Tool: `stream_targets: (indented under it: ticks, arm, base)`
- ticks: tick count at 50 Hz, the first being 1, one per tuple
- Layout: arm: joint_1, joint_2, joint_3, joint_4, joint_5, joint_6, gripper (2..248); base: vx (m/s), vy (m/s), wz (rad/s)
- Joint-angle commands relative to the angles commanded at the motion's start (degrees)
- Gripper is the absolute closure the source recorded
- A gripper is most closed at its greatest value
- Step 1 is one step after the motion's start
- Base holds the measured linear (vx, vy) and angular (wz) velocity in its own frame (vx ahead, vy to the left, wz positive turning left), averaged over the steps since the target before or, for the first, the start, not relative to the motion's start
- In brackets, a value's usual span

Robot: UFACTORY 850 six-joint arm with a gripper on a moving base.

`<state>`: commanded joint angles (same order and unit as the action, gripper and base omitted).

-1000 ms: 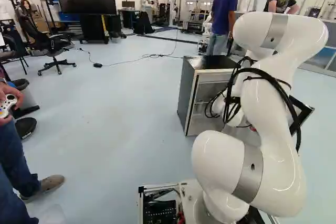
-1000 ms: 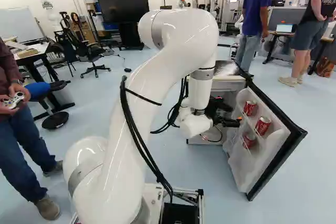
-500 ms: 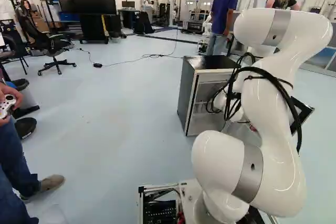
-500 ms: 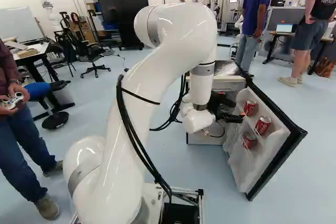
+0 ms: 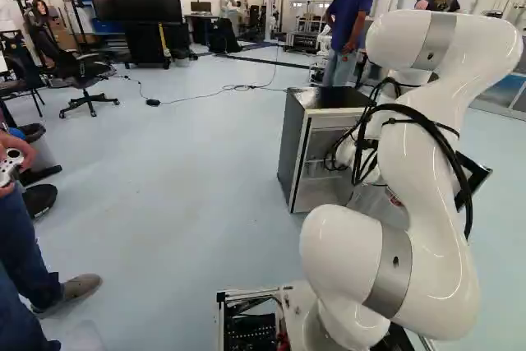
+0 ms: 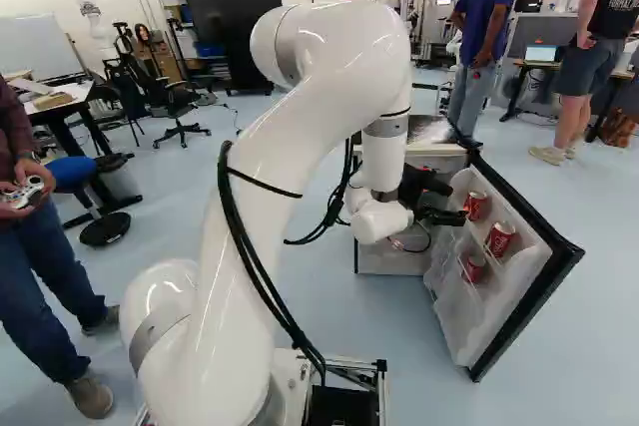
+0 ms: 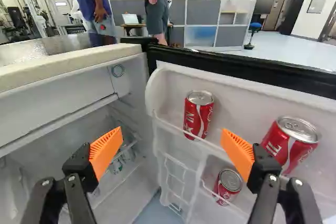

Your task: Grab a drink from the fridge

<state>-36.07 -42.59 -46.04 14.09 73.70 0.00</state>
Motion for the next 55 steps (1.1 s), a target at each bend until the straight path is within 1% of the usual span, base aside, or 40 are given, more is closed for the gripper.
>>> stream_targets:
  ticks: [21, 55]
  arm:
    - [-0.3, -2.5, -4.0, 0.8, -2.3, 0.0, 3]
    - [-2.8, -6.2, -9.9, 2.2, -6.1, 0.0, 3]
  base:
    - [0.0, 0.0, 0.0]
    - [0.0, 0.0, 0.0]
